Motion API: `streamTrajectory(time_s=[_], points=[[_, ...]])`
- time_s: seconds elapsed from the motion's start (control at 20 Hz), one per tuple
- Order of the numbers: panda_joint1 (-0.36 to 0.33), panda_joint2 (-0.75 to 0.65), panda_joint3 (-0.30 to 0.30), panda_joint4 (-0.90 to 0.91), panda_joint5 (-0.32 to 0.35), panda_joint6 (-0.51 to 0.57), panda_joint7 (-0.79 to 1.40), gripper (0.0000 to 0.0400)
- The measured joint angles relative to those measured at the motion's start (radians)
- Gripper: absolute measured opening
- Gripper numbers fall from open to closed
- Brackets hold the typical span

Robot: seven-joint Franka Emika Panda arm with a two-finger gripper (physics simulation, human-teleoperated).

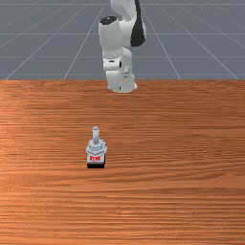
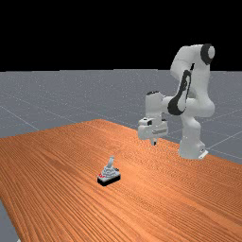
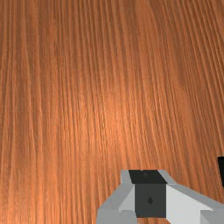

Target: Turn on the trigger

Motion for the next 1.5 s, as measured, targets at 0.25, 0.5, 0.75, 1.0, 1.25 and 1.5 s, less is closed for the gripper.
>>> streamTrajectory(time_s=[0.25, 0.5, 0.75, 1.0, 1.25, 1.5], points=[[-0.091, 0.036, -0.1, 0.047, -0.041, -0.015, -0.148, 0.0], [-0.151, 0.056, -0.11, 0.065, -0.11, 0.004, -0.14, 0.0], [-0.144, 0.051, -0.111, 0.049, -0.103, 0.036, -0.15, 0.0], [-0.141, 0.063, -0.109, 0.052, -0.102, 0.034, -0.147, 0.0], [-0.169, 0.083, -0.125, 0.073, -0.101, 0.032, -0.112, 0.0], [-0.151, 0.102, -0.183, 0.104, -0.046, 0.001, -0.258, 0.0]])
